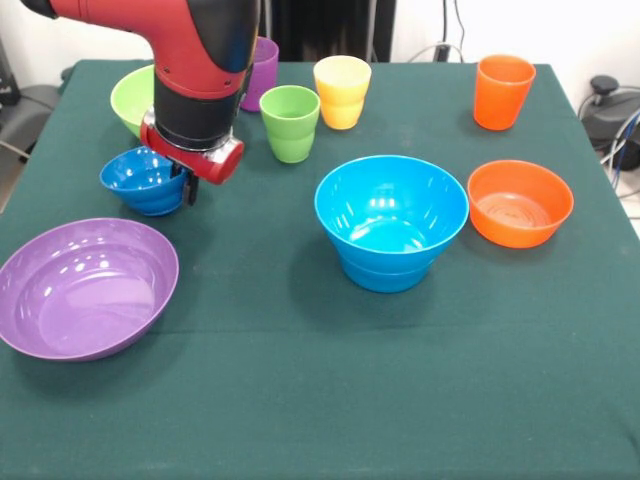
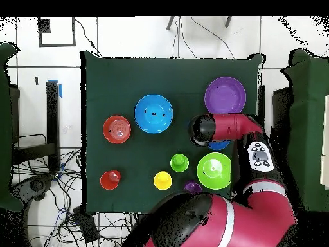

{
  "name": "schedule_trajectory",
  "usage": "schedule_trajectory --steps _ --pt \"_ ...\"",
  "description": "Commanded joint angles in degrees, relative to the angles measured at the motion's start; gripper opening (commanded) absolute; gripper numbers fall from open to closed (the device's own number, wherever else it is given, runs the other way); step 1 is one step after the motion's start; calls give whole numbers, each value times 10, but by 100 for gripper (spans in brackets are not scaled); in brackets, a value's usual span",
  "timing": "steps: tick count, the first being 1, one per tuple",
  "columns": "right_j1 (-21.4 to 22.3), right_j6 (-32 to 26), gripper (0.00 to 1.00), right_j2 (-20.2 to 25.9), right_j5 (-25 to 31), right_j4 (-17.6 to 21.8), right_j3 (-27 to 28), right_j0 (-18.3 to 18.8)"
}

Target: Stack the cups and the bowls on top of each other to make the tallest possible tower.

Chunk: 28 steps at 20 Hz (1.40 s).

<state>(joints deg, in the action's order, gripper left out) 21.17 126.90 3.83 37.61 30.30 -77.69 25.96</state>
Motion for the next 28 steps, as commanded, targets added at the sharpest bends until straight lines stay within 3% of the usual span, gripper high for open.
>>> schedule_trajectory --steps 1,9,15,28 --pt "-27 -108 0 43 26 35 29 -6" --pt "64 -109 0 104 44 -33 -33 5" --pt "123 -97 0 119 88 -68 -48 -8" --pt "186 -44 0 123 173 -132 -35 -57"
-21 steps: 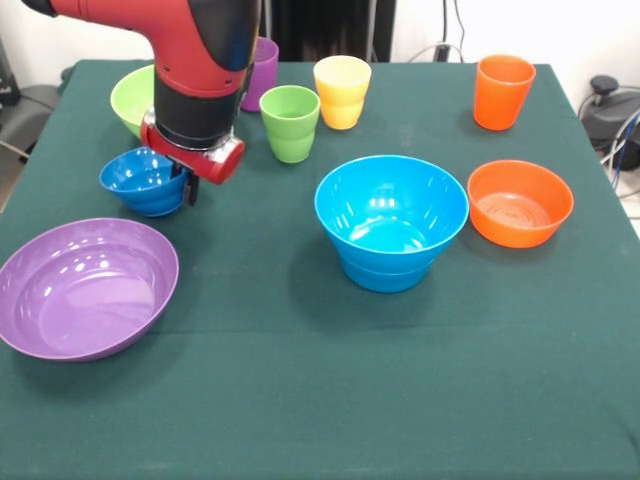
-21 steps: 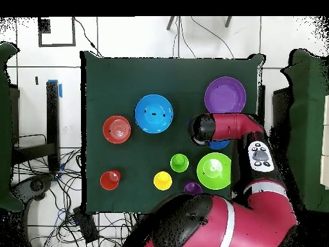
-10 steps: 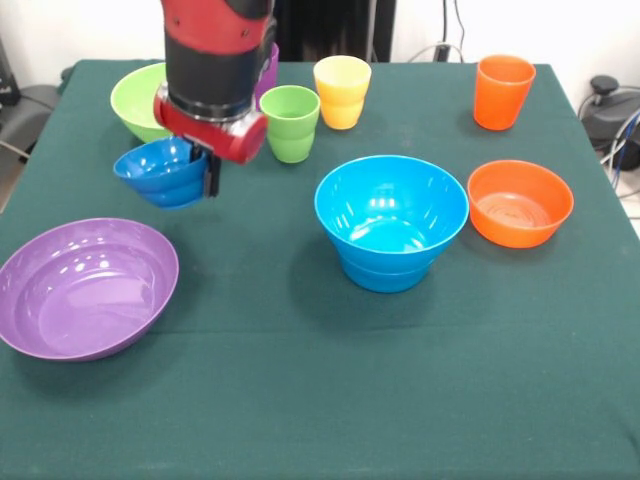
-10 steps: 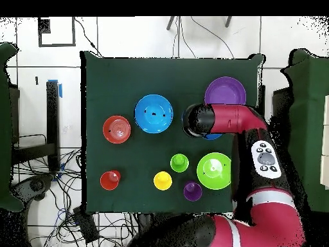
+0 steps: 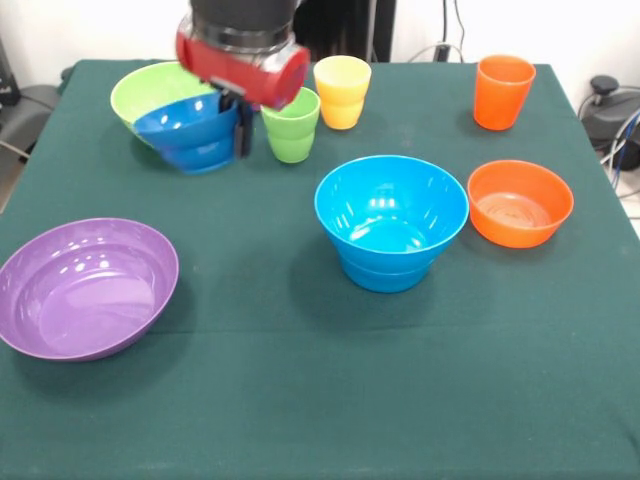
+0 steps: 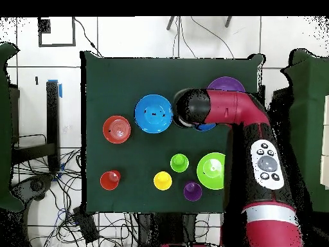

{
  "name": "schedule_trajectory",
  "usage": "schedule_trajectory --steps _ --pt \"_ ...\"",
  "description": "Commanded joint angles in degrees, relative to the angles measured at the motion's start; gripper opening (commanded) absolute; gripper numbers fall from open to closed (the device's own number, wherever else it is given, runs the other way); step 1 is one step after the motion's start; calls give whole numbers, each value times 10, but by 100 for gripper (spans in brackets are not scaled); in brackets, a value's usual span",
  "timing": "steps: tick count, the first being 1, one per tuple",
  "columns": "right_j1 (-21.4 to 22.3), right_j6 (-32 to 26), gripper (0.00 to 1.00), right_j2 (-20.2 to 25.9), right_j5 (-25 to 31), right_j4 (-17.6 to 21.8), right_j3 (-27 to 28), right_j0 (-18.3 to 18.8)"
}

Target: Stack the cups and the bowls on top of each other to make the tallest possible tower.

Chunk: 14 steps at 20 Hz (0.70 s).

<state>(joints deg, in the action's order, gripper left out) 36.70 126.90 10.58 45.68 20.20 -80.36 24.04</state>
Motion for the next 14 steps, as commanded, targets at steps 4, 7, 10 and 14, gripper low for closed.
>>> schedule_trajectory --steps 4,7,10,14 --pt "31 -31 0 57 86 -43 1 -55" --pt "20 -12 0 54 85 -51 16 -74" --pt "8 6 0 46 98 -59 44 -99" --pt "-16 21 0 44 88 -73 77 -119"
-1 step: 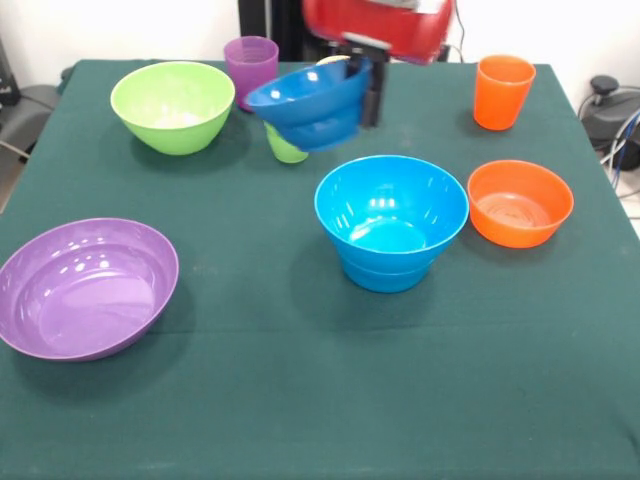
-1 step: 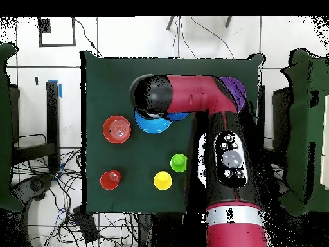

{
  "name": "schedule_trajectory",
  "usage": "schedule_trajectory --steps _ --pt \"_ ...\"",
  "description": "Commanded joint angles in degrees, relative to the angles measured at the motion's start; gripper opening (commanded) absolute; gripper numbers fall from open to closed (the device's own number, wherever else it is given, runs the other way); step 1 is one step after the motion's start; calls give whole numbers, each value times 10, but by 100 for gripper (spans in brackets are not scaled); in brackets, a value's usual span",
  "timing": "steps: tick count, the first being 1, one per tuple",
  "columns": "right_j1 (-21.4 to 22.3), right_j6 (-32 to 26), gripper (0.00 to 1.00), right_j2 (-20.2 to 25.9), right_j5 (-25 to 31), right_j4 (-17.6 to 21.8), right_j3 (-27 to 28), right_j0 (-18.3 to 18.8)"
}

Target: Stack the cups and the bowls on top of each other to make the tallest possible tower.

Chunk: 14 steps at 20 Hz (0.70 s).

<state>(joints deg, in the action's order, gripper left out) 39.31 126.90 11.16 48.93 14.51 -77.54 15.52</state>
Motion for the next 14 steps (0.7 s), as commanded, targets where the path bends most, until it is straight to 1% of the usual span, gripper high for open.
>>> schedule_trajectory --steps 1,6,10,14 --pt "-47 25 0 38 54 -21 55 -38" --pt "-67 37 0 23 38 -29 77 -60" --pt "-78 38 0 10 45 -30 98 -74" --pt "-92 38 0 -7 39 -17 107 -85"
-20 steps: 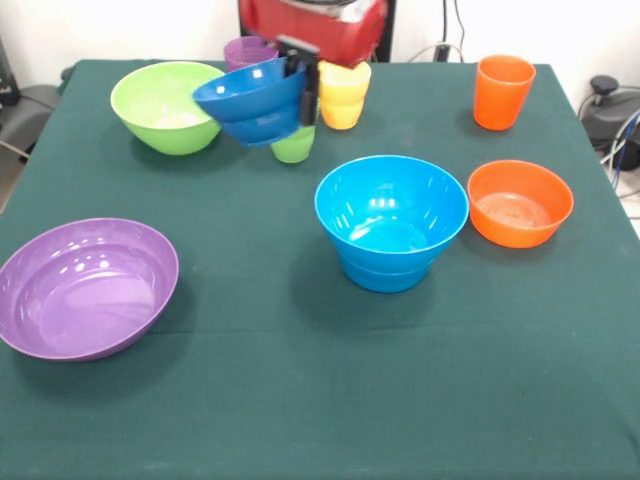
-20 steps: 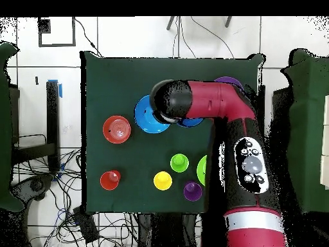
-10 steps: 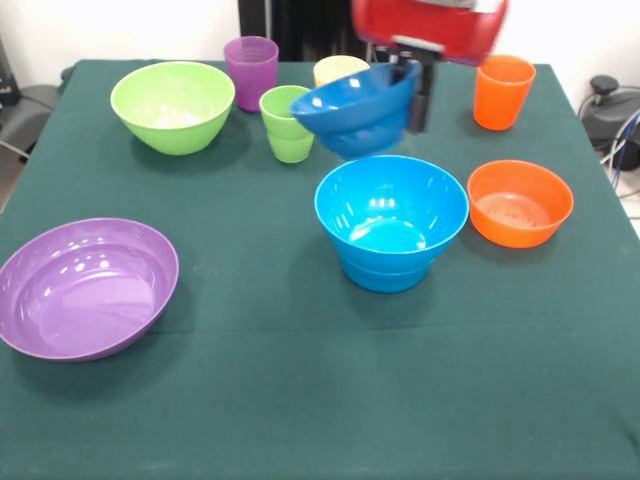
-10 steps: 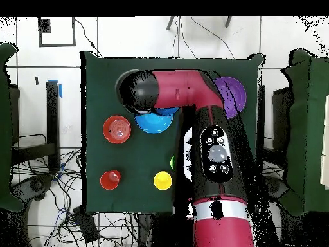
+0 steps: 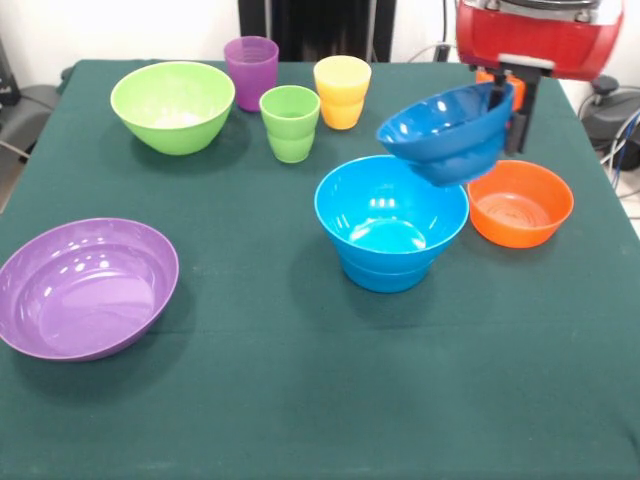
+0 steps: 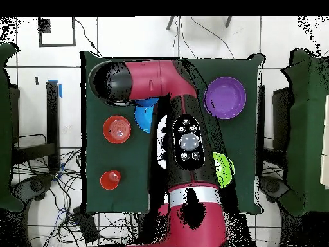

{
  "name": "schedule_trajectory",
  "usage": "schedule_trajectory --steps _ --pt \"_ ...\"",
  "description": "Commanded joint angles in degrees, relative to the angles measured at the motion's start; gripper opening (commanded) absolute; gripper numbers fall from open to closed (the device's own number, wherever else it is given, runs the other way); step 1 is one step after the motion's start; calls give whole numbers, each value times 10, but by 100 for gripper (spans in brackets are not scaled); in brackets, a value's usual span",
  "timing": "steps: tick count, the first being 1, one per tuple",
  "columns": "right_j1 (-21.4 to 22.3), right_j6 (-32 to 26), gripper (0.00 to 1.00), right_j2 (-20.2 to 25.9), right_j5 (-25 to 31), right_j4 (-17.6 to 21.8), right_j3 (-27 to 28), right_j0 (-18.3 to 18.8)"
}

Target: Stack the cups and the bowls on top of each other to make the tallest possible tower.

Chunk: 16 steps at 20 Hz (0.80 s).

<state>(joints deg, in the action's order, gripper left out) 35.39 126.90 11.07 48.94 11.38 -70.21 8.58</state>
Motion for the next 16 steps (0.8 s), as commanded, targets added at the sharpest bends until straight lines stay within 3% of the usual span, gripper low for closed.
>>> schedule_trajectory --steps 1,16 --pt "-56 37 0 -10 37 18 35 -18" --pt "-66 44 0 -53 18 17 -4 -30"
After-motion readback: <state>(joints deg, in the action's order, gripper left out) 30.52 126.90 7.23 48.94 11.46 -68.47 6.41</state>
